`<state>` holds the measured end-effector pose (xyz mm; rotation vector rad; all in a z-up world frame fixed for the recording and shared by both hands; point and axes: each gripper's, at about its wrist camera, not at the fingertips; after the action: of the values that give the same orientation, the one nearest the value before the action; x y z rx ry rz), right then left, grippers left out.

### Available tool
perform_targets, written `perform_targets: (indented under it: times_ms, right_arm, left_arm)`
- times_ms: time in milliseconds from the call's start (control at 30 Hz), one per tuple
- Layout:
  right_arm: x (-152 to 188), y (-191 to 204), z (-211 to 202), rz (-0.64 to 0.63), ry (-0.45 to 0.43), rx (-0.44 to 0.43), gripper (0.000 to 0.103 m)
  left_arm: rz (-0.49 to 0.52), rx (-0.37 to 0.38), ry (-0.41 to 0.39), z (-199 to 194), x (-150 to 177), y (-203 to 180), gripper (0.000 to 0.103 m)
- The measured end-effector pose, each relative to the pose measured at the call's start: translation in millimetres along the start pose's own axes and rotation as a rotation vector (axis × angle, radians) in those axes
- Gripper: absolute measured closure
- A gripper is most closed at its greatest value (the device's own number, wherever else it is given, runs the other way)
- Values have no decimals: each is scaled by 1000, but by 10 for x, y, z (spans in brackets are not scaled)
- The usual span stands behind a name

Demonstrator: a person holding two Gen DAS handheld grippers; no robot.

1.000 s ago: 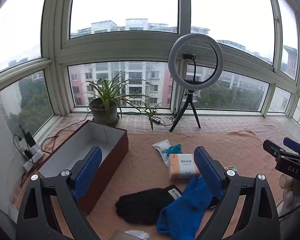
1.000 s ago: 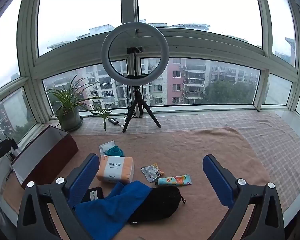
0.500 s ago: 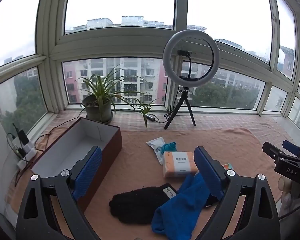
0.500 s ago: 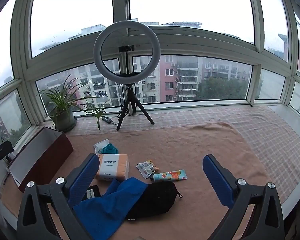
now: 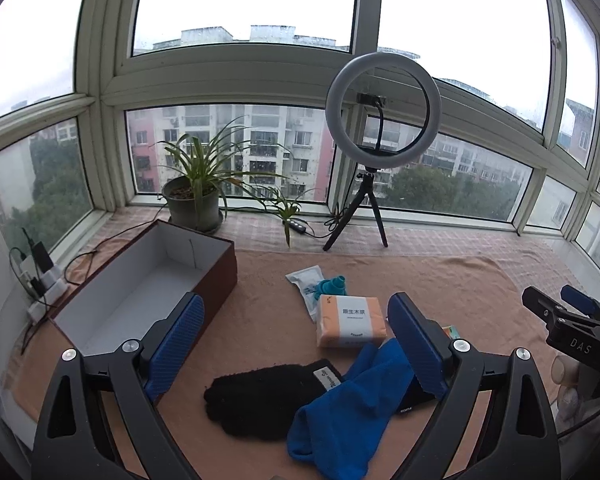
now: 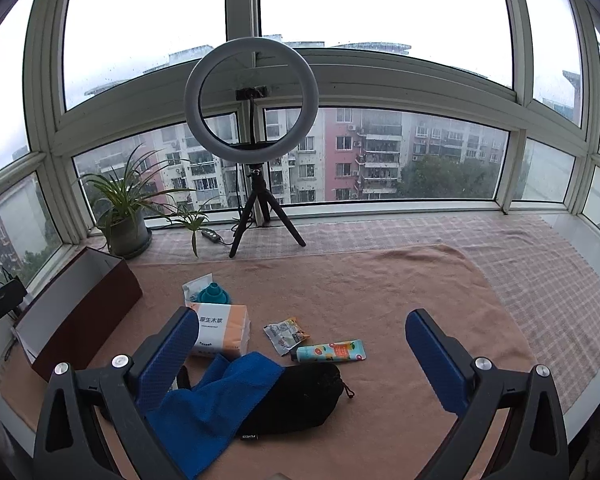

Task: Organize soft objects

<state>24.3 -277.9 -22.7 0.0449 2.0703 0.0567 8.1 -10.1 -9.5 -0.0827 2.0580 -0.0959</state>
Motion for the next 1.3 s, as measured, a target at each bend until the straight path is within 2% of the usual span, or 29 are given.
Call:
perform_targets:
  times_ms: [1300]
  right_arm:
    - [50, 114, 92, -17, 16, -28, 1]
  left_arm:
    - [2, 6, 13, 41, 58, 9, 9]
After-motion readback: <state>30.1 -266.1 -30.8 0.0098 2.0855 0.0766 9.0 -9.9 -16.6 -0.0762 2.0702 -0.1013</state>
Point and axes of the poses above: each gripper's, at about its wrist camera, not at the fingertips, and z roughly the way its jaws point, y to its left, x to its underside, and after that the axes turned 5 degrees about -y, right-handed
